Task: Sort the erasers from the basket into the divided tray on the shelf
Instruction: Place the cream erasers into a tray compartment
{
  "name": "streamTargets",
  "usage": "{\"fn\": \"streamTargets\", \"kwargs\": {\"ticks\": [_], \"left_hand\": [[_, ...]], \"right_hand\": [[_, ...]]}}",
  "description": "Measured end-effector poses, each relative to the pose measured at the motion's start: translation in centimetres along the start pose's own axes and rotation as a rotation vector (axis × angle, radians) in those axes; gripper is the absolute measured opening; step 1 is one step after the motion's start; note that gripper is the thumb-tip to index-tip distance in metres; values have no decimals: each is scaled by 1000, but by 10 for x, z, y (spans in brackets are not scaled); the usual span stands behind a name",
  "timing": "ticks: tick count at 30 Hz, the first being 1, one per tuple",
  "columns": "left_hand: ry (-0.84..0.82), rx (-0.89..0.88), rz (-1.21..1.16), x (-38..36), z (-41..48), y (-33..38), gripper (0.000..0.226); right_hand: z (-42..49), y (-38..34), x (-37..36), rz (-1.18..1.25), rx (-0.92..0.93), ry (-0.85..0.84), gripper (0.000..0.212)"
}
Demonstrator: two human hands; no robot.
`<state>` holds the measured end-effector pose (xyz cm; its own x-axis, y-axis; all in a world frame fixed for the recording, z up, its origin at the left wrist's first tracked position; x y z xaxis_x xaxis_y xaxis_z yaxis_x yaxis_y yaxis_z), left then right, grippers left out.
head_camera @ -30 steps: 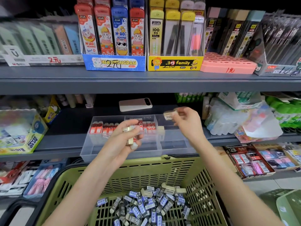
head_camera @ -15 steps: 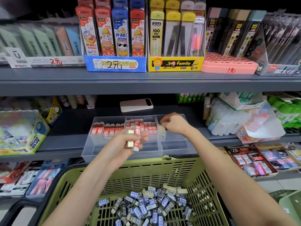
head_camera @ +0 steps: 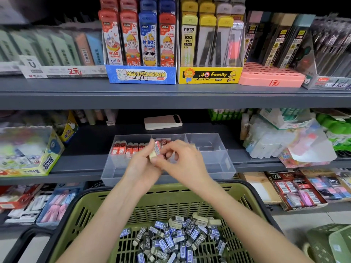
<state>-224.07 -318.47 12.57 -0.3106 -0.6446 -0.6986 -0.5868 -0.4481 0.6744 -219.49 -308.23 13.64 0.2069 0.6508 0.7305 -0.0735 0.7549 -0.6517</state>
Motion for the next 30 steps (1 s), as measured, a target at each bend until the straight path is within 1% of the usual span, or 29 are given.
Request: {"fn": "streamTargets", "kwargs": {"ticks": [2,3,7,10,11,13,15,16,18,21,27,30], "left_hand": [[25,7,-31,-2,-3,-1,50],[36,1,-49,-1,-4,-1,50],[13,-13,-82,-3,-8,1,40],[-47,6,-85,-6,-9,4,38],[-54,11,-83,-7,-9,5,40],[-21,5,-129,-6,-7,6,42],[37,-16,-178,-1,-5,8,36],[51,-18,-176,2,-4,9,32],[61,-11,-155,8,-3,11,30],[72,-12,-113,11,0,13,27],[81,-114,110,16,3,12,21],[97,-157,314,18,2,11,21]], "right_hand": [[-3,-5,-8,21,28,36,28],[-4,-7,-11,22,48,53,28],[-5,-12,-13,-6,110,80,29],[-7,-11,-8,12,156,101,21],[-7,-8,-6,29,142,109,21],[-5,4,4,150,62,141,22],[1,23,21,304,-57,199,21],[6,35,30,337,-127,223,21],[17,61,46,292,-258,231,22],[37,93,54,101,-374,134,24],[73,106,35,-110,-385,-89,16],[77,105,25,-148,-351,-162,15]]}}
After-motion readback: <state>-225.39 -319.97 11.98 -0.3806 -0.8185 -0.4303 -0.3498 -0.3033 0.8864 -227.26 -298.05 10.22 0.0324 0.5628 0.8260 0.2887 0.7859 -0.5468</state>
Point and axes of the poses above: each hand's wrist, its own z-axis towards the middle knuckle, its own x-axis out of the back of the hand, y = z × x, the point moved 1 cm from there along z, towards the middle knuckle, and after that the axes turned 9 degrees about -y, right-handed, at the moved point
